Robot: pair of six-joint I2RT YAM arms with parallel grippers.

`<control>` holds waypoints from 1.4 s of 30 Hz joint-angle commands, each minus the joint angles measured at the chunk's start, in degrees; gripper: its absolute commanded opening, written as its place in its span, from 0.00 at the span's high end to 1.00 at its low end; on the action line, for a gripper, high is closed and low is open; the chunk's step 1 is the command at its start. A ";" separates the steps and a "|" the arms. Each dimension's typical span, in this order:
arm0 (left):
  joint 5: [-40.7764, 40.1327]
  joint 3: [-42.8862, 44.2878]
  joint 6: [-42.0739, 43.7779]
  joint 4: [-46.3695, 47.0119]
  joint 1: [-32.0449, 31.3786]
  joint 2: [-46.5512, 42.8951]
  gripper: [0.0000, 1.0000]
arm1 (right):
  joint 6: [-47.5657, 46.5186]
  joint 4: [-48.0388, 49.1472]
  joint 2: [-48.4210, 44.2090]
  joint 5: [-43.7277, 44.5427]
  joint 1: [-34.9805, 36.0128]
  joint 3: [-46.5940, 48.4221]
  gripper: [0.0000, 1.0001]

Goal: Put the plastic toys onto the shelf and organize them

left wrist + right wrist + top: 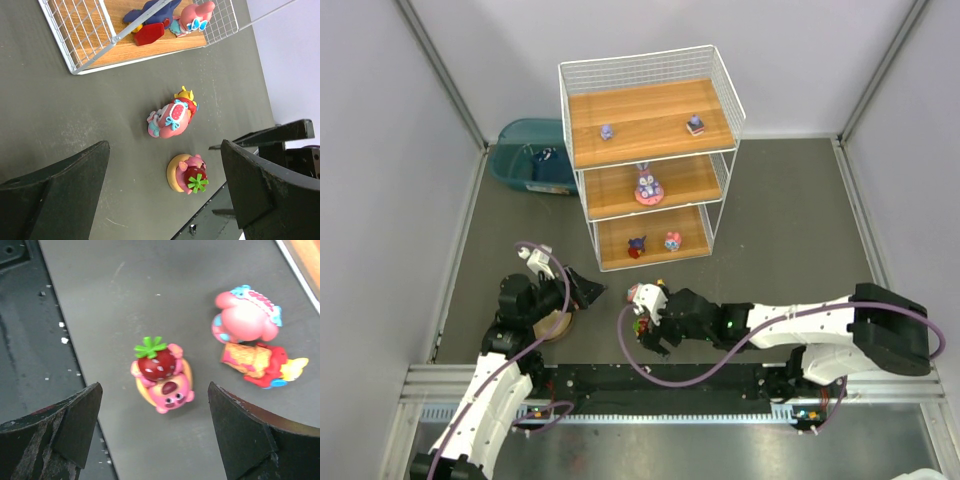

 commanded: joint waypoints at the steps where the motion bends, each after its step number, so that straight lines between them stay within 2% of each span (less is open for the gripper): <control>1: -1.40 0.39 1.39 -1.83 -0.10 0.94 0.01 | -7.11 4.51 -0.57 -2.93 -3.41 -0.49 0.13; 5: -1.49 0.30 1.30 -1.57 -0.19 1.20 0.01 | -8.61 2.24 0.74 -8.11 -6.23 0.82 0.14; 10: -1.67 0.48 1.30 -1.57 -0.10 1.20 0.01 | -8.61 -0.23 2.24 -9.53 -6.59 2.67 0.16; 14: -1.40 0.48 1.30 -1.83 -0.19 1.03 0.01 | -5.02 -2.34 1.02 -11.19 -6.59 5.57 0.18; 19: -1.40 0.48 1.39 -2.36 -0.10 0.59 0.01 | 2.01 -0.15 -3.03 -10.33 -5.97 6.27 0.19; 21: -1.40 0.30 1.39 -2.36 -0.10 0.50 0.01 | 7.80 -1.46 -3.39 -3.49 -5.36 8.46 0.19; 22: -1.32 0.30 1.30 -2.36 -0.10 0.50 0.01 | 10.61 -5.73 -2.95 1.23 -4.48 10.04 0.19; 23: -1.31 0.30 1.39 -2.36 -0.10 0.50 0.01 | 18.21 -10.56 -2.08 9.81 -4.22 14.93 0.19; 24: -1.31 0.21 1.39 -2.27 -0.10 0.50 0.01 | 22.89 -15.65 1.24 13.81 -4.13 18.37 0.20; 25: -1.31 0.13 1.30 -2.01 -0.10 0.59 0.01 | 27.81 -28.06 3.19 16.98 -4.12 22.23 0.20; 26: -1.23 0.13 1.39 -1.92 -0.10 0.59 0.01 | 36.56 -33.32 5.64 21.28 -3.69 29.41 0.20; 28: -1.23 -0.14 1.21 -1.40 -0.19 0.94 0.01 | 45.13 -42.29 11.26 24.21 -2.90 34.99 0.18; 29: -0.97 -0.23 1.13 -0.79 -0.10 1.03 0.01 | 53.18 -47.03 12.51 25.87 -1.50 37.97 0.17; 32: -0.61 -0.14 1.04 -0.51 -0.10 1.38 0.01 | 65.24 -48.31 15.41 26.15 0.26 38.01 0.14; 35: -0.44 0.39 0.86 -0.60 -0.10 1.46 0.01 | 72.48 -48.84 17.26 27.20 1.32 37.13 0.13; 42: -0.70 0.83 1.39 -1.04 -0.10 1.38 0.01 | 77.69 -50.51 17.88 30.55 2.29 33.79 0.11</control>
